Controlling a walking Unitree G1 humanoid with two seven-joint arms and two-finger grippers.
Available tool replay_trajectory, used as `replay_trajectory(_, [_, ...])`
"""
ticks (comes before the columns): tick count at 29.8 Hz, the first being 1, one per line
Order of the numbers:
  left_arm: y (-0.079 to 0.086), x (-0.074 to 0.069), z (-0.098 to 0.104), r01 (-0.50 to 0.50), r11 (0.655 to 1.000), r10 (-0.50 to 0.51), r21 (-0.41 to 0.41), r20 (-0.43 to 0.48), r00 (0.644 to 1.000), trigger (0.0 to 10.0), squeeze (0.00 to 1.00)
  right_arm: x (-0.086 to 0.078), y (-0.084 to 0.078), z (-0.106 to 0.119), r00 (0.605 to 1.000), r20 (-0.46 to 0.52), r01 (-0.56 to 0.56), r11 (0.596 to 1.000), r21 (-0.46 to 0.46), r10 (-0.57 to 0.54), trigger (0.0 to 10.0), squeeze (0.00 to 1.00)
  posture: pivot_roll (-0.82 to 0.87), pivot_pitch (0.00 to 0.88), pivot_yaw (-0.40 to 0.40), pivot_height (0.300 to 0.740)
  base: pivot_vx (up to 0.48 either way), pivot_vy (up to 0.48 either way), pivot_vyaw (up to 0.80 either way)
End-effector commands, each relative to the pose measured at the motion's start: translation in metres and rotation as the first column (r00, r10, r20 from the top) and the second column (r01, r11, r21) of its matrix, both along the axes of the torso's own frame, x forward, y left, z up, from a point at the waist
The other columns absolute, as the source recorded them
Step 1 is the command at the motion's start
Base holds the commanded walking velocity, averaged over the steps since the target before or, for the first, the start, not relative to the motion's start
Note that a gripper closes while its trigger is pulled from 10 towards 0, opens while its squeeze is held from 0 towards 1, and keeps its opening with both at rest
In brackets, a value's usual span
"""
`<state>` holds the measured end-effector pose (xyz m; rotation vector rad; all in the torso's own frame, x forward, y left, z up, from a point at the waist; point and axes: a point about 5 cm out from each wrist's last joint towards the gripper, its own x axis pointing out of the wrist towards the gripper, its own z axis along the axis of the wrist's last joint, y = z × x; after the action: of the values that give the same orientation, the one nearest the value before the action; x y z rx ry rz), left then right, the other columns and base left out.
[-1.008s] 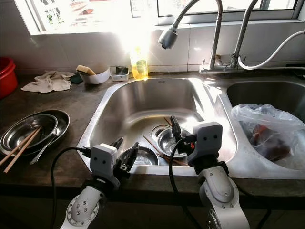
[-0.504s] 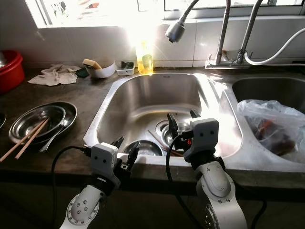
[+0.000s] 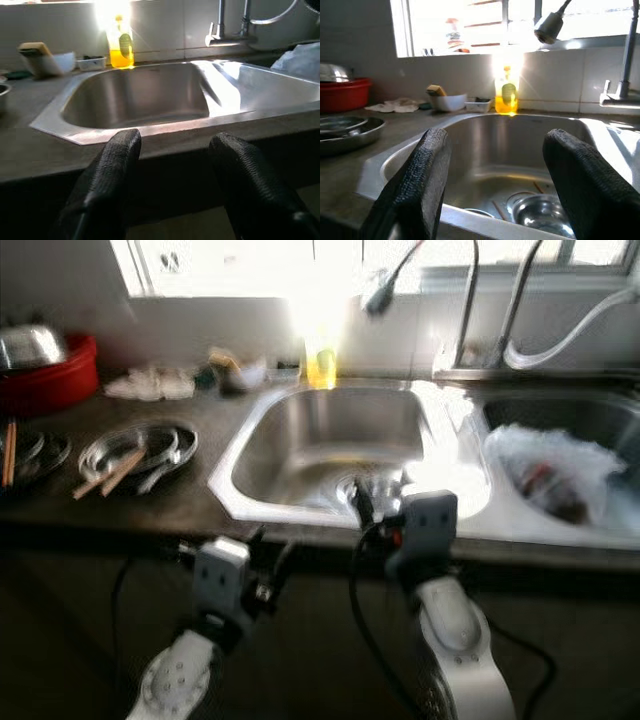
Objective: Kitchen organization
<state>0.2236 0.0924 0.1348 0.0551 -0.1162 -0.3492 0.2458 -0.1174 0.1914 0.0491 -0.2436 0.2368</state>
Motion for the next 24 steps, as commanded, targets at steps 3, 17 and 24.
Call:
replay_trajectory(3, [-0.0028,0.0002,0.0003,0.006,1.0,-0.006,0.001,-0.004,1.0,10.0,0.0,0.0008,-0.0016,0.0008,1.0,-0.004,0.005,1.0,-0.007,-0.005,10.0,0.0,0.03,0.015,0.026,0.74,-0.314,0.0,0.0])
replay_trajectory(17, [-0.002,0.0014,-0.0009,-0.004,1.0,0.004,0.0,-0.007,1.0,10.0,0.0,0.001,-0.0018,-0.0052,0.999,-0.033,0.016,1.0,-0.025,-0.016,10.0,0.0,0.03,0.019,0.028,0.74,-0.239,0.0,0.0])
replay_trajectory(24, [-0.0035,0.0021,0.0019,0.001,1.0,-0.001,-0.007,-0.001,1.0,10.0,0.0,0.0005,-0.002,-0.0076,0.999,-0.038,0.013,0.999,-0.034,-0.014,10.0,0.0,0.03,0.02,0.03,0.74,0.0,0.0,0.0])
